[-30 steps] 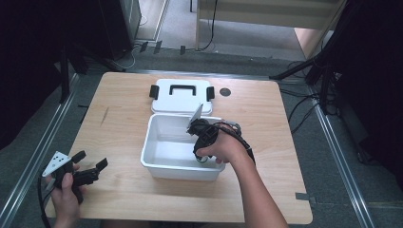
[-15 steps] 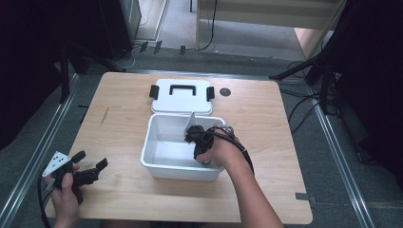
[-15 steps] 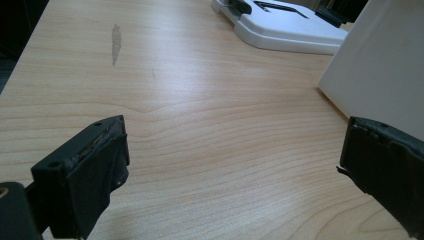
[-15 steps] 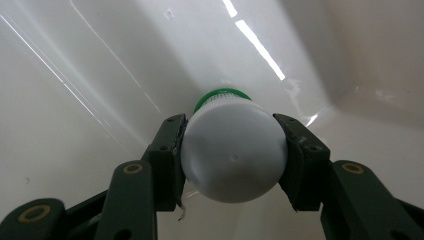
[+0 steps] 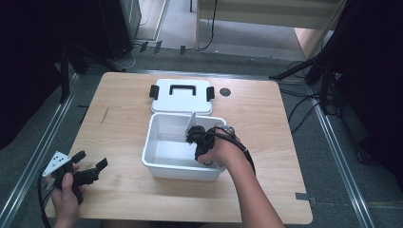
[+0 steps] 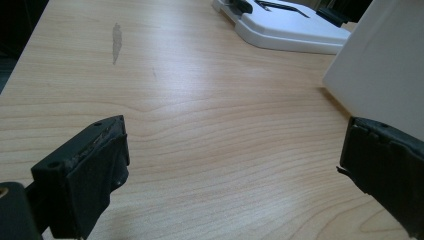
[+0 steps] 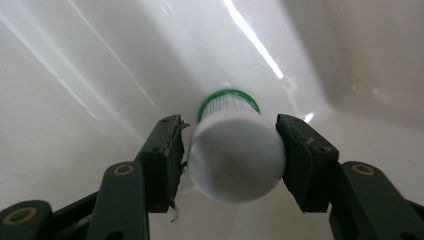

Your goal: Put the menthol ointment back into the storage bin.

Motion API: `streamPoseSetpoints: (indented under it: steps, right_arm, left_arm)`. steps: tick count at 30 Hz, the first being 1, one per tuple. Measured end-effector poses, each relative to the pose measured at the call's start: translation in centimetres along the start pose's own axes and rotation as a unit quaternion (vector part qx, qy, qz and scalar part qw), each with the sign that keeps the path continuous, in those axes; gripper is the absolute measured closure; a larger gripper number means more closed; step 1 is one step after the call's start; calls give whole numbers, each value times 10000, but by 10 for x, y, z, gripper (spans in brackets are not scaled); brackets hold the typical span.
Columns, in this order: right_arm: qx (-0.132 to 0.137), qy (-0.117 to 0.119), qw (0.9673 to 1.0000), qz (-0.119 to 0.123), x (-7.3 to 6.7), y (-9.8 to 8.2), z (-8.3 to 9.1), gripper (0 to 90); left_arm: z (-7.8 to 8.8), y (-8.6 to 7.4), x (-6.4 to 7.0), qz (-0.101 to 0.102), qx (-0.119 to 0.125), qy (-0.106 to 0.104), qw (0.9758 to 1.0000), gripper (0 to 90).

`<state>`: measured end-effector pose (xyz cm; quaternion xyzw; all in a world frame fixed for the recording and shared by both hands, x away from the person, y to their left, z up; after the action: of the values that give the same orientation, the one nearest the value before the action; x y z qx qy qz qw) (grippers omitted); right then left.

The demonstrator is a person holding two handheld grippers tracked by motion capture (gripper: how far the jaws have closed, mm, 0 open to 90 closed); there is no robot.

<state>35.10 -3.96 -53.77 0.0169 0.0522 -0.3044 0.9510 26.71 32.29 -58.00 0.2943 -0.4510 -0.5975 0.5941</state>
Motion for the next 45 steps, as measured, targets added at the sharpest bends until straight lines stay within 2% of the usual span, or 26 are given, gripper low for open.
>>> streamPoseSetpoints:
  steps: [8, 17, 23, 31, 38, 45]
  right_arm:
    - [241, 81, 9997, 13, -5, -2, 15, 395]
    - [520, 5, 9986, -1, -4, -5, 52, 374]
    - [573, -37, 9983, -62, -2, -10, 75, 370]
    - [768, 11, 9969, -156, -2, -18, 104, 363]
    - [898, 56, 9954, -341, 1, -31, 121, 354]
    - [879, -31, 9948, -513, 9, -52, 131, 345]
  left_arm:
    - [0, 0, 0, -8, -25, -3, 10000, 2]
    - [-1, 0, 0, -14, -18, -1, 10000, 3]
    - [-1, 0, 0, -2, -20, -3, 10000, 3]
    - [-1, 0, 1, -7, -29, -1, 10000, 3]
    - [-1, 0, 1, -12, -35, -6, 10000, 3]
    - [-1, 0, 1, -12, -34, -1, 10000, 3]
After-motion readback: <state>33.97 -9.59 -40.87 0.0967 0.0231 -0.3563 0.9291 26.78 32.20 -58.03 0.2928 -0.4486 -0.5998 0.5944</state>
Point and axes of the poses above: each handheld gripper's, and its own axes: z roughly backward along the jaws, y roughly out of its top, x roughly to its right, the point moved 7 cm from there along -z, roughly forward along the jaws, and after that the axes turned 10 degrees about y, right-handed, at the moved point
